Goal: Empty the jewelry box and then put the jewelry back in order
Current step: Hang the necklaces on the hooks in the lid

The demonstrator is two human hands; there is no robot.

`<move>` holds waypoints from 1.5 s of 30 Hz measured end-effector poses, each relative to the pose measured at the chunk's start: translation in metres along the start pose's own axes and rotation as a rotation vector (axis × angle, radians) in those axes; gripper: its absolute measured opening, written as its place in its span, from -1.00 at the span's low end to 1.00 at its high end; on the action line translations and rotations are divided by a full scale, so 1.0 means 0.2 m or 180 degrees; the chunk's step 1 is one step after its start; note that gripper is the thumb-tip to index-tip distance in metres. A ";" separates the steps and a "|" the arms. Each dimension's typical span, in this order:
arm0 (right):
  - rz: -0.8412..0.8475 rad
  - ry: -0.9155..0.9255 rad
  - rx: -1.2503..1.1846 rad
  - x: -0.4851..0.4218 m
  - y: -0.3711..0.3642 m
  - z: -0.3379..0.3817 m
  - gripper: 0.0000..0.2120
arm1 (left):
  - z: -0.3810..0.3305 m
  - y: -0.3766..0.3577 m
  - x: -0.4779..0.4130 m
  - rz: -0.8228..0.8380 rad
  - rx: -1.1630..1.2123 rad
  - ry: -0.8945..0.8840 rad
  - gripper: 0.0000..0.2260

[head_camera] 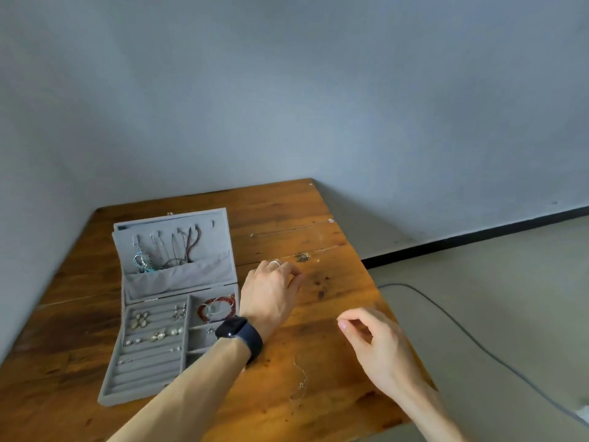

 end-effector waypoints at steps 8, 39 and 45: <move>-0.0004 -0.0112 0.0597 -0.69 -0.22 -0.35 -0.91 | 0.02 -0.49 -0.47 0.0237 0.0238 0.0374 -0.82; -0.0639 -0.0238 0.1004 -1.16 -0.47 -0.53 -0.83 | 0.02 -0.89 -0.75 -0.0094 0.0350 0.0613 -0.77; -0.0411 -0.0332 0.1055 -1.11 -0.46 -0.50 -0.76 | 0.02 -0.84 -0.73 0.0263 0.0362 0.0530 -0.74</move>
Point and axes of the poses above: each hand's wrist, its own x-axis away from the middle knuckle, its own y-axis out of the back of the hand, z = x × y, the point moved 8 cm from there along -x, towards the middle knuckle, and after that the axes turned 13 degrees about -z, right-handed, at the moved point
